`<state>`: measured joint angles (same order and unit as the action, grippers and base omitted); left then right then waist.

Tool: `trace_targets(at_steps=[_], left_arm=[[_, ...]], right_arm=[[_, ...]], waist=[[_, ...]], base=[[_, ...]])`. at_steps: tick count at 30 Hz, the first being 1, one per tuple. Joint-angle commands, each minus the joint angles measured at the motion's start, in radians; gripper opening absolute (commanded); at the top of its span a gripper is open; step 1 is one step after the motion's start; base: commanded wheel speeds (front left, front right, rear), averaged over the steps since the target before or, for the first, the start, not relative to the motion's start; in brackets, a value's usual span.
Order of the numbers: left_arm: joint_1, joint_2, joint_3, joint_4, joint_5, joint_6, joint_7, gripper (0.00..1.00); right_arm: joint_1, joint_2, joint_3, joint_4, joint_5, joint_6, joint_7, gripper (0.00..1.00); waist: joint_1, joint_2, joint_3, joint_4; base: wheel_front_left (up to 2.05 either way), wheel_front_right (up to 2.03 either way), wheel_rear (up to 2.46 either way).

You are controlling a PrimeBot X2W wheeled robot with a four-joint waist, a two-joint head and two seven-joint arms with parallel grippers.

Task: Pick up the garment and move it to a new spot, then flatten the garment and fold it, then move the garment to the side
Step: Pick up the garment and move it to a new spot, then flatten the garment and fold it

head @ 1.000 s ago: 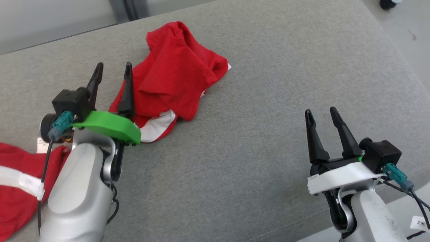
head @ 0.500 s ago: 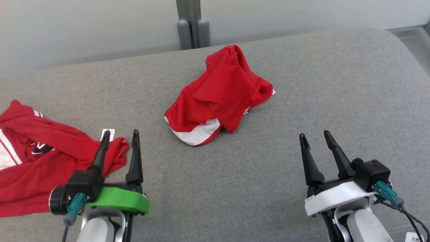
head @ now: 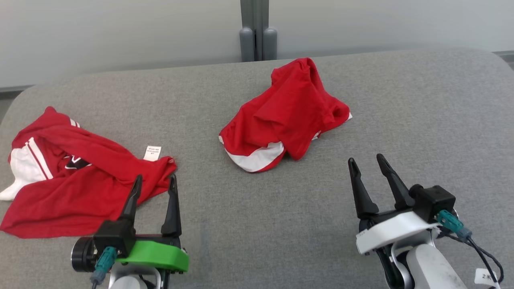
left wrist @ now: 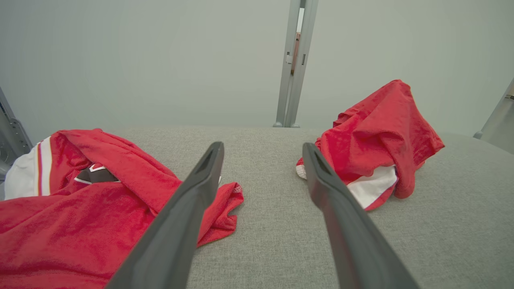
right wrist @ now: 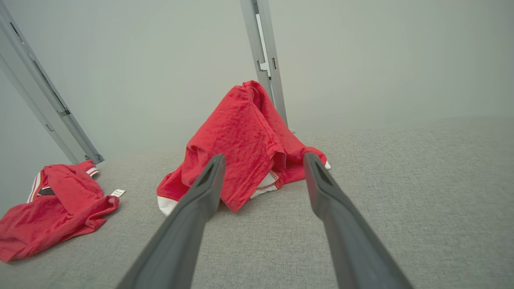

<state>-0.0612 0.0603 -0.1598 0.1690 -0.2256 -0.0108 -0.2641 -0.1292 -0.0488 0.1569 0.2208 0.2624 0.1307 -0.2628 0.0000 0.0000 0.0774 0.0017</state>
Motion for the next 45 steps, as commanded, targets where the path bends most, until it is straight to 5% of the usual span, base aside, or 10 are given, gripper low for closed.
trace_targets(at_steps=[1, 13, 23, 24, 25, 26, 38, 45], left_arm=[[-0.03, -0.001, 0.0, 0.001, 0.011, -0.006, 0.0, 1.0], [-0.109, -0.009, -0.064, 0.013, -0.025, 0.004, 0.0, 1.0], [-0.126, -0.009, -0.084, 0.011, -0.045, 0.027, -0.001, 1.0], [-0.126, -0.009, -0.084, 0.012, -0.045, 0.029, -0.001, 1.0], [-0.126, -0.009, -0.083, 0.013, -0.046, 0.03, -0.001, 1.0], [-0.125, -0.009, -0.083, 0.014, -0.047, 0.03, -0.001, 1.0], [-0.098, -0.009, -0.069, 0.036, -0.056, 0.027, -0.001, 1.0], [-0.074, -0.009, -0.055, 0.037, -0.058, 0.027, -0.001, 1.0]], right_arm=[[-0.031, -0.003, 0.006, 0.013, 0.015, 0.0, -0.003, 1.0], [-0.263, -0.06, 0.08, 0.387, 0.086, 0.0, -0.003, 1.0], [-0.346, -0.108, 0.132, 0.485, 0.149, 0.0, -0.003, 1.0], [-0.35, -0.108, 0.134, 0.489, 0.15, 0.0, -0.003, 0.73], [-0.355, -0.111, 0.132, 0.491, 0.145, 0.0, -0.003, 0.24], [-0.357, -0.113, 0.126, 0.491, 0.138, 0.0, -0.003, 0.0], [-0.256, -0.086, 0.049, 0.376, 0.067, 0.0, -0.003, 0.0], [-0.161, -0.146, 0.015, 0.264, 0.063, 0.0, -0.003, 0.0]], waist=[[0.0, 0.0, 0.045, 0.04], [0.0, 0.0, 0.176, 0.212], [0.0, 0.0, 0.201, 0.261], [0.0, 0.0, 0.201, 0.261], [0.0, 0.0, 0.199, 0.259], [0.0, 0.0, 0.196, 0.255], [0.0, 0.0, 0.121, 0.143], [0.0, 0.0, 0.069, 0.048]], base=[[0.0, 0.0, 0.0], [0.0, 0.0, 0.0], [0.0, 0.0, 0.0], [0.0, 0.0, 0.0], [0.0, 0.0, 0.0], [0.0, 0.0, 0.0], [0.0, 0.0, 0.0], [0.0, 0.0, 0.0]])
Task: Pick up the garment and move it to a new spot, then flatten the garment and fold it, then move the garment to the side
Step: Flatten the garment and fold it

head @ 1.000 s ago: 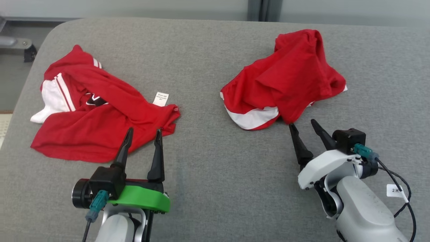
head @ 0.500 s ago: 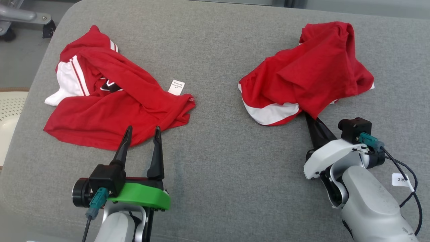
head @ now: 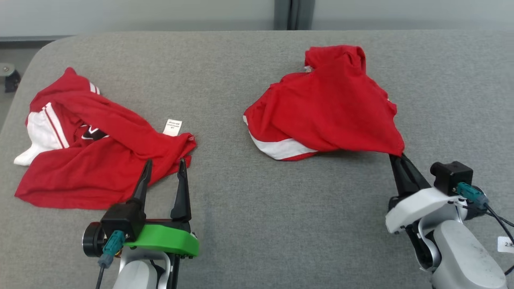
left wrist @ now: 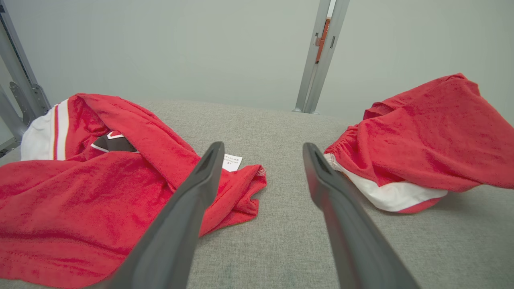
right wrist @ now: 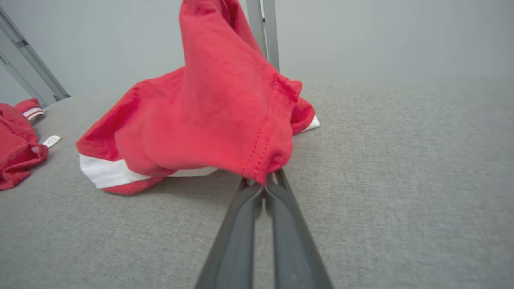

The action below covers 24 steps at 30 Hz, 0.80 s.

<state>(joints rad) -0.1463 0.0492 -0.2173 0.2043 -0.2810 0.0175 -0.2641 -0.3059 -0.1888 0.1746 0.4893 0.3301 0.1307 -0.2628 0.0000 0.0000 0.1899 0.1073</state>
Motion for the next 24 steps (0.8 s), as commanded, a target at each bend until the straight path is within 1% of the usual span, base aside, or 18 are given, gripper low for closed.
trace_targets(at_steps=[1, 5, 8, 11, 15, 18, 21, 24], left_arm=[[0.014, 0.002, 0.005, 0.003, -0.001, -0.001, -0.001, 1.0], [0.024, 0.002, 0.007, 0.0, -0.007, -0.001, -0.001, 1.0], [0.023, 0.003, 0.002, -0.002, -0.009, 0.002, -0.001, 1.0], [0.018, 0.003, -0.003, -0.005, -0.014, 0.005, -0.001, 1.0], [0.01, 0.003, -0.013, -0.007, -0.019, 0.005, -0.001, 1.0], [-0.001, 0.003, -0.025, -0.003, -0.023, 0.003, -0.001, 1.0], [-0.014, 0.003, -0.031, 0.001, -0.019, 0.002, -0.001, 1.0], [-0.026, 0.003, -0.036, 0.007, -0.014, -0.002, -0.001, 1.0]], right_arm=[[0.029, -0.017, -0.001, -0.015, -0.001, 0.0, -0.003, 0.0], [0.078, -0.082, 0.004, -0.058, 0.032, 0.0, -0.003, 0.0], [0.104, -0.135, 0.009, -0.088, 0.065, 0.0, 0.011, 0.0], [0.131, -0.183, 0.017, -0.142, 0.111, 0.0, 0.057, 0.0], [0.145, -0.23, 0.018, -0.213, 0.201, 0.0, 0.155, 0.0], [0.129, -0.262, 0.021, -0.238, 0.25, 0.0, 0.227, 0.0], [0.079, -0.282, 0.024, -0.238, 0.285, 0.0, 0.286, 0.0], [0.033, -0.29, 0.032, -0.208, 0.326, 0.0, 0.338, 0.0]], waist=[[0.0, 0.0, -0.049, -0.07], [0.0, 0.0, -0.066, -0.114], [0.0, 0.0, -0.069, -0.129], [0.0, 0.0, -0.066, -0.133], [0.0, 0.0, -0.05, -0.123], [0.0, 0.0, -0.034, -0.105], [0.0, 0.0, -0.013, -0.083], [0.0, 0.0, 0.004, -0.059]], base=[[0.0, 0.0, 0.0], [0.0, 0.0, 0.0], [0.0, 0.0, 0.0], [0.0, 0.0, 0.0], [0.0, 0.0, 0.0], [0.0, 0.0, 0.0], [0.0, 0.0, 0.0], [0.0, 0.0, 0.0]])
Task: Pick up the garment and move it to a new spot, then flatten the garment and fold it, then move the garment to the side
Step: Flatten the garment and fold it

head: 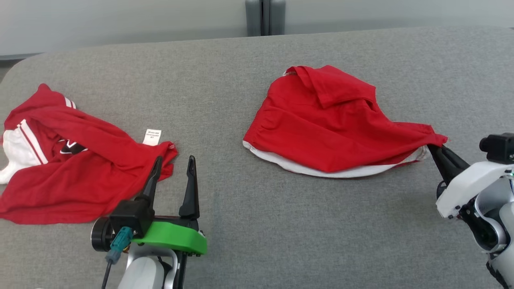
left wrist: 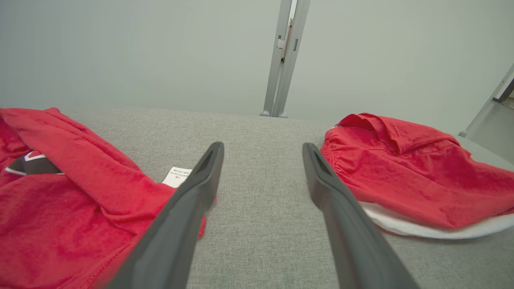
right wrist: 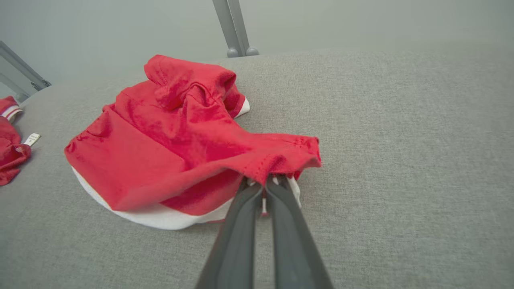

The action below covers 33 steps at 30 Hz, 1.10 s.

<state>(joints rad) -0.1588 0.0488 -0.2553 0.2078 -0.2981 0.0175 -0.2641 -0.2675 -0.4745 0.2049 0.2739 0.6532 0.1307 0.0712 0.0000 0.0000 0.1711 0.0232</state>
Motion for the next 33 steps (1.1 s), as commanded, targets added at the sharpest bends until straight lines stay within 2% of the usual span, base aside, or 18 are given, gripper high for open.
trace_targets(at_steps=[1, 6, 12, 13, 14, 22, 30, 33], left_arm=[[-0.02, 0.003, -0.001, 0.004, 0.006, -0.003, -0.001, 1.0], [-0.042, 0.003, -0.017, 0.01, 0.004, -0.006, -0.001, 1.0], [-0.029, 0.003, -0.016, 0.014, 0.01, -0.003, -0.001, 1.0], [-0.027, 0.003, -0.015, 0.015, 0.013, -0.003, -0.001, 1.0], [-0.027, 0.003, -0.014, 0.016, 0.016, -0.003, -0.001, 1.0], [-0.019, 0.003, 0.011, 0.016, 0.034, -0.009, -0.001, 1.0], [-0.014, 0.003, 0.041, 0.015, 0.026, -0.017, -0.001, 1.0], [-0.009, 0.003, 0.047, 0.02, 0.016, -0.015, -0.001, 1.0]], right_arm=[[-0.027, -0.012, 0.008, 0.026, 0.01, 0.0, 0.024, 0.0], [-0.123, -0.034, 0.042, 0.154, 0.065, 0.0, 0.09, 0.0], [-0.186, -0.041, 0.08, 0.329, 0.032, 0.0, 0.054, 0.0], [-0.195, -0.04, 0.081, 0.349, 0.02, 0.0, 0.031, 0.35], [-0.204, -0.03, 0.085, 0.37, 0.019, 0.0, 0.009, 1.0], [-0.206, 0.005, 0.138, 0.398, 0.059, 0.0, -0.108, 1.0], [-0.119, 0.025, 0.177, 0.292, 0.095, 0.0, -0.258, 1.0], [-0.062, 0.055, 0.165, 0.242, 0.098, 0.0, -0.31, 1.0]], waist=[[0.0, 0.0, 0.03, 0.036], [0.0, 0.0, 0.056, 0.088], [0.0, 0.0, 0.053, 0.098], [0.0, 0.0, 0.051, 0.096], [0.0, 0.0, 0.048, 0.091], [0.0, 0.0, 0.012, 0.013], [0.0, 0.0, -0.024, -0.084], [0.0, 0.0, -0.035, -0.111]], base=[[0.0, 0.0, 0.0], [0.0, 0.0, 0.0], [0.0, 0.0, 0.0], [0.0, 0.0, 0.0], [0.0, 0.0, 0.0], [0.0, 0.0, 0.0], [0.0, 0.0, 0.0], [0.0, 0.0, 0.0]])
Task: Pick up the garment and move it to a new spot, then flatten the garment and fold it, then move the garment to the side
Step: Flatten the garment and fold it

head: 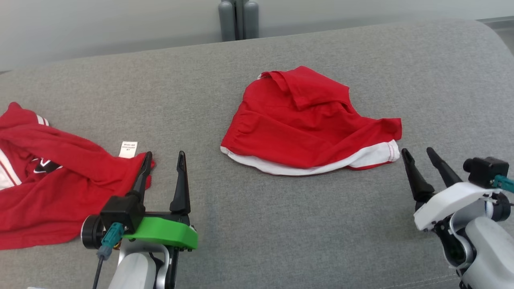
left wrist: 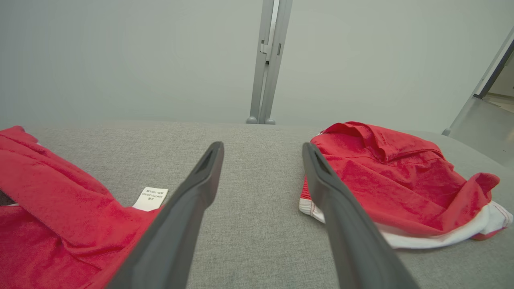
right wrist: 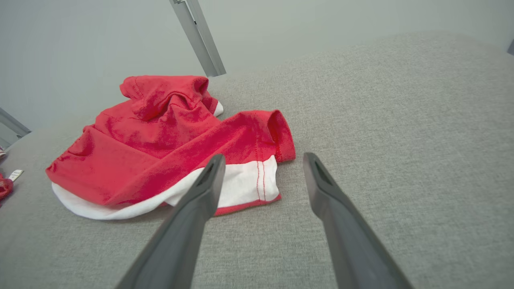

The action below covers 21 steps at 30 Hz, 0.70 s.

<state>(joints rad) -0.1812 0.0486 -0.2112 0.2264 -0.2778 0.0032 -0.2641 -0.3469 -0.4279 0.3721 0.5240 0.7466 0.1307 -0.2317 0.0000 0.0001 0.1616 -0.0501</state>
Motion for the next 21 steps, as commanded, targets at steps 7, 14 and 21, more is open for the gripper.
trace_targets(at_steps=[7, 14, 21], left_arm=[[0.026, 0.004, 0.011, 0.018, 0.008, -0.009, -0.001, 1.0], [-0.027, 0.019, 0.014, 0.105, 0.085, -0.032, 0.0, 1.0], [-0.155, 0.054, -0.026, 0.286, 0.137, -0.064, 0.018, 1.0]], right_arm=[[0.131, 0.114, -0.08, -0.108, -0.069, 0.0, -0.034, 1.0], [0.135, 0.184, -0.109, -0.146, -0.167, 0.0, -0.034, 1.0], [0.116, 0.211, -0.132, -0.163, -0.201, 0.0, -0.034, 1.0]], waist=[[0.0, -0.0001, -0.032, -0.076], [0.0, -0.0001, -0.003, -0.116], [0.0, -0.0001, 0.05, -0.15]], base=[[0.0, 0.0, 0.0], [0.0, 0.0, 0.0], [0.0, 0.0, 0.0]])
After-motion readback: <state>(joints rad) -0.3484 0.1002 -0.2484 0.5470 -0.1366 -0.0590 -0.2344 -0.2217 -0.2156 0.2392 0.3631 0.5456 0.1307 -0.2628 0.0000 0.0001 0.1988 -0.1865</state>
